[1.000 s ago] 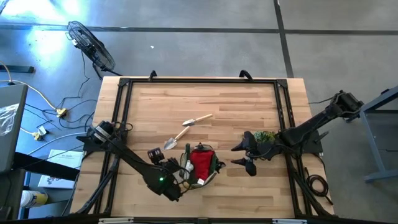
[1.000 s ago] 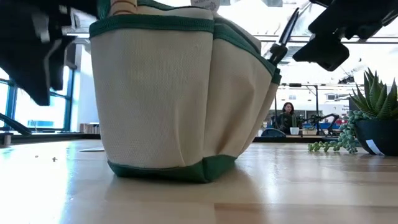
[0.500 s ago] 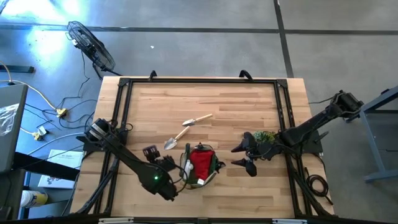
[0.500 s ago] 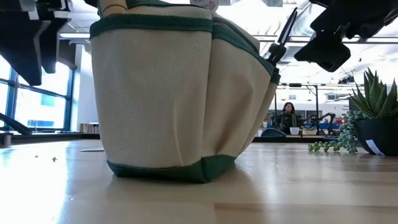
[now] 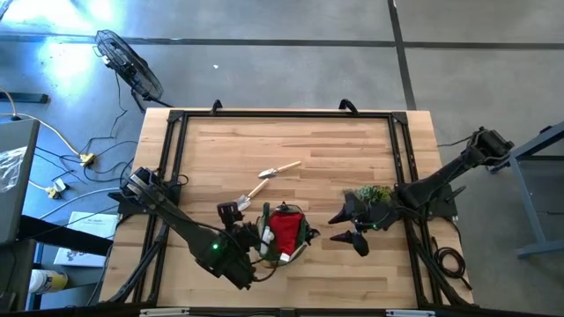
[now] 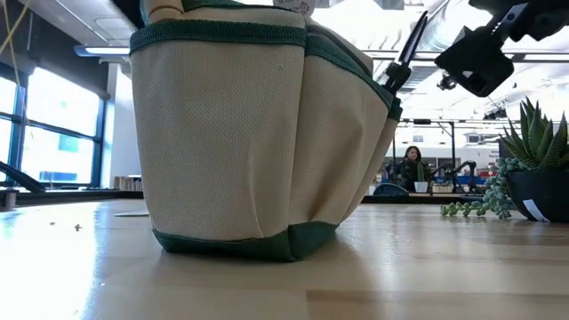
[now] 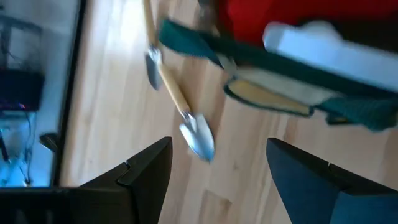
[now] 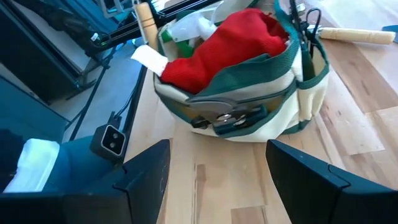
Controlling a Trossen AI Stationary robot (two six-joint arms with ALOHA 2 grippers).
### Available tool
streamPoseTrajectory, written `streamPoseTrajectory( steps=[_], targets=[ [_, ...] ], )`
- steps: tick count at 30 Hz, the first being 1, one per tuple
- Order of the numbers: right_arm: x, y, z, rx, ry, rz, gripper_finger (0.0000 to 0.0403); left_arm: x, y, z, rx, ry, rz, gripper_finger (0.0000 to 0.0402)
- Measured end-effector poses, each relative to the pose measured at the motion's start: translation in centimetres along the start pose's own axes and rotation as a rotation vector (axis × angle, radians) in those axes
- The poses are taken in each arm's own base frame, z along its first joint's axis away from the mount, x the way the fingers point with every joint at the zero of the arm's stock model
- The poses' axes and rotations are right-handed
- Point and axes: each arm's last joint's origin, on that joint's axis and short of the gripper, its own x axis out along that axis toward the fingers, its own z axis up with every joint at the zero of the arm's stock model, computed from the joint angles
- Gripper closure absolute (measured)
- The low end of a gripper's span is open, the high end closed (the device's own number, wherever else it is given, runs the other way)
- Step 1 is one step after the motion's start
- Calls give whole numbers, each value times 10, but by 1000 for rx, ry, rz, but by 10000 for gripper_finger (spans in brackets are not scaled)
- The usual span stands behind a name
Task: Pick & Place Garden tools in Gardening bag
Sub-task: Put the top brown trowel into the gardening bag
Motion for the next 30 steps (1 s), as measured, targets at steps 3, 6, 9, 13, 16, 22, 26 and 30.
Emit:
streamPoseTrajectory(
  steps=[3,6,9,13,16,22,26,30],
  targets=[
    [-1,3,-2,-5,5,10,146,-11,4,8,9,-39,-23,151],
    [-1,4,-3,10,7,18,147,-21,7,16,-34,-81,-64,151],
    [-1,5,-2,15,-1,24,146,-24,14,25,-73,-100,-82,151],
    [0,4,13,-38,-122,56,147,-29,30,34,-28,-93,-62,151],
    [-3,-1,36,-116,-283,91,147,-27,43,44,12,-86,-52,151],
    [-19,-12,77,-138,-575,69,147,-28,73,67,42,-126,-39,151],
    [-26,-17,83,-169,-605,42,146,-24,95,79,-2,-185,92,151],
    [-29,-22,82,-227,-561,-7,146,-23,118,90,-24,-237,230,151]
  ],
)
